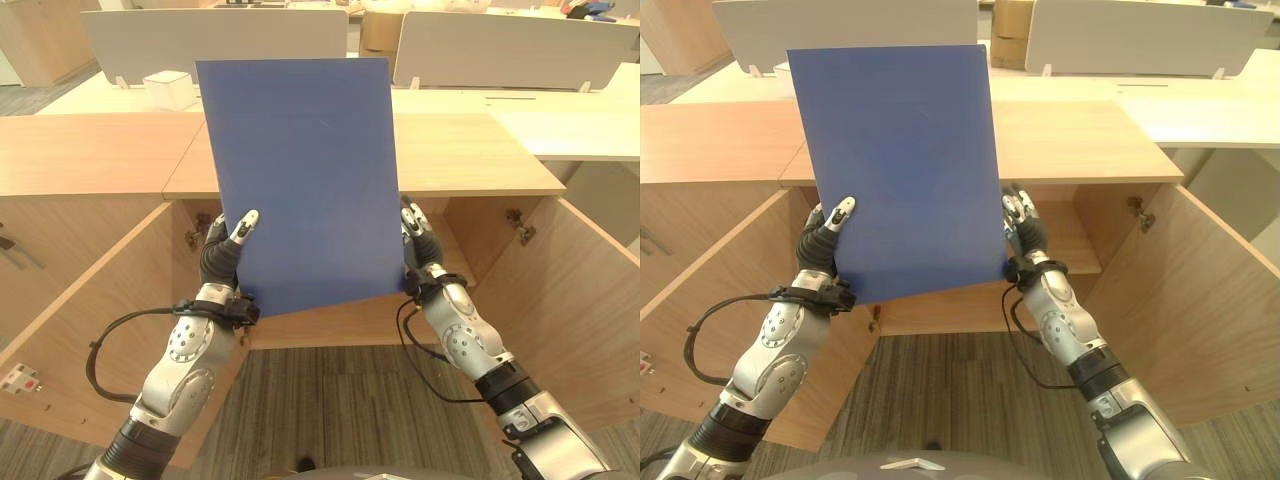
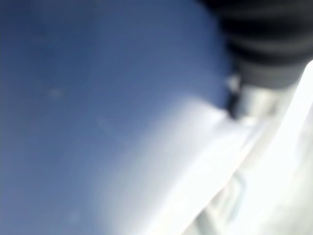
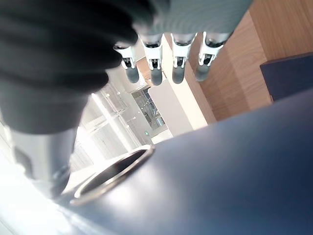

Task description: Put the empty folder in the office cabinet

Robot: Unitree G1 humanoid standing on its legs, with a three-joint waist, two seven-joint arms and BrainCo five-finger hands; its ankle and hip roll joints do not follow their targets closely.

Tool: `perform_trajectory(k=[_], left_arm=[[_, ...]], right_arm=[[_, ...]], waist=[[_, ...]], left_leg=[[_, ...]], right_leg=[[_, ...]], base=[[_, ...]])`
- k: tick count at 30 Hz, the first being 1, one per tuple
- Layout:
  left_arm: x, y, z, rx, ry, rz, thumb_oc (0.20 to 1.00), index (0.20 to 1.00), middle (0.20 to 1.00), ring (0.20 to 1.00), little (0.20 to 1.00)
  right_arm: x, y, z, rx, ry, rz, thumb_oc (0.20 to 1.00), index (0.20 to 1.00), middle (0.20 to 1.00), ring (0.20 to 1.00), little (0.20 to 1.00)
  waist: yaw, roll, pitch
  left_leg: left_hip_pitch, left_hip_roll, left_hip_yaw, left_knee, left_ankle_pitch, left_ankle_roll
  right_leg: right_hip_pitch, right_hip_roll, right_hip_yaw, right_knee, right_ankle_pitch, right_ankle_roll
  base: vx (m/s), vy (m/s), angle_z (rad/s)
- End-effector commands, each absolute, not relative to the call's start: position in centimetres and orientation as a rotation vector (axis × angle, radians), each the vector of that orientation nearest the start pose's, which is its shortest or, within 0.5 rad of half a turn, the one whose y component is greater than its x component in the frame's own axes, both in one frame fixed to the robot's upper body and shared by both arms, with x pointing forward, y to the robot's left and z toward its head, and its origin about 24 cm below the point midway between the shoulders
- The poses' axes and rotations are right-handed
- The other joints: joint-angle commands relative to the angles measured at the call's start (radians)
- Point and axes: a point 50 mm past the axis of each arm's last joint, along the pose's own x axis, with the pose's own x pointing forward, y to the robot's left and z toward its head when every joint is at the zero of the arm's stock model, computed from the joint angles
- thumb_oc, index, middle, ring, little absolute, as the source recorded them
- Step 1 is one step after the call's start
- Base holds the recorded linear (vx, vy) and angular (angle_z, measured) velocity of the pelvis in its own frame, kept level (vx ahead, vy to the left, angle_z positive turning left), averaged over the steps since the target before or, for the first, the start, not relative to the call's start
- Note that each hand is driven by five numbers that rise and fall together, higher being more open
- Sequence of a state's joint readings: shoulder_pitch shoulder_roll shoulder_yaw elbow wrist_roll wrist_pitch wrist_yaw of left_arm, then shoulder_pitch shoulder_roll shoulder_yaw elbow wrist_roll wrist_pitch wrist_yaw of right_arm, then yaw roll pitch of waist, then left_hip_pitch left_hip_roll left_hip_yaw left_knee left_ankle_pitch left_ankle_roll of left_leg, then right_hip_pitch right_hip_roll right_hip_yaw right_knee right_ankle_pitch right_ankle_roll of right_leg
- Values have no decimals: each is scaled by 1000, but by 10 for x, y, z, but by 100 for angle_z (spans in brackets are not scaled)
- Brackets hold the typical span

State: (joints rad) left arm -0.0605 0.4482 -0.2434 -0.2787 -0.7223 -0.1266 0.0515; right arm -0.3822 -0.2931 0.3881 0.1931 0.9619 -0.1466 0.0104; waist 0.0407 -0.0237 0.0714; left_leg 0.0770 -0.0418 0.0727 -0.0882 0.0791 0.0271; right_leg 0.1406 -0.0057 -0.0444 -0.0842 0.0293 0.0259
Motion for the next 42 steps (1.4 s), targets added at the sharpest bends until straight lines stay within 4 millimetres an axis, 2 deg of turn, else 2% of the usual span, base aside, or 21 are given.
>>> perform_trajectory(k=[1,12,17,21,24,31,42], left_arm=[[246,134,147,-322,-404,-442,200,200,200,200,200],[247,138,147,-315,-426,-378,200,200,200,200,200],[248,136,149,-318,-434,-381,200,200,200,200,200],[247,132,150,-328,-435,-419,200,200,200,200,200],[247,131,152,-333,-439,-434,200,200,200,200,200],[245,128,153,-350,-438,-464,200,200,200,200,200],[238,120,143,-354,-368,-556,200,200,200,200,200]], right_arm=[[308,-90,140,635,-286,484,1000,1000,1000,1000,1000],[305,-104,152,768,-386,392,1000,1000,1000,1000,1000],[299,-91,154,753,-372,473,1000,1000,1000,1000,1000],[289,-67,145,677,-288,631,1000,1000,1000,1000,1000],[286,-60,141,613,-255,679,1000,1000,1000,1000,1000],[290,-60,126,550,-188,672,1000,1000,1000,1000,1000],[314,-78,138,455,-203,593,1000,1000,1000,1000,1000]], waist=[[3,-30,-49],[-4,-31,-51],[-6,-32,-52],[-3,-34,-49],[-2,-35,-48],[6,-35,-48],[18,-41,-49]], left_leg=[[25,62,10,1,-110,-66],[31,61,14,1,-119,-62],[33,60,15,1,-121,-64],[32,59,11,1,-118,-66],[30,59,7,1,-117,-67],[26,59,-6,1,-114,-67],[22,60,-15,1,-114,-69]], right_leg=[[-5,-87,-27,1,-14,86],[-1,-89,-20,-3,-16,86],[0,-88,-22,-3,-18,85],[-1,-87,-26,-3,-17,84],[0,-87,-26,-3,-18,82],[1,-85,-38,-3,-24,82],[1,-83,-45,-3,-25,84]], base=[[0,0,0],[0,0,0],[0,0,0],[0,0,0],[0,0,0],[3,-2,1],[4,-13,5]])
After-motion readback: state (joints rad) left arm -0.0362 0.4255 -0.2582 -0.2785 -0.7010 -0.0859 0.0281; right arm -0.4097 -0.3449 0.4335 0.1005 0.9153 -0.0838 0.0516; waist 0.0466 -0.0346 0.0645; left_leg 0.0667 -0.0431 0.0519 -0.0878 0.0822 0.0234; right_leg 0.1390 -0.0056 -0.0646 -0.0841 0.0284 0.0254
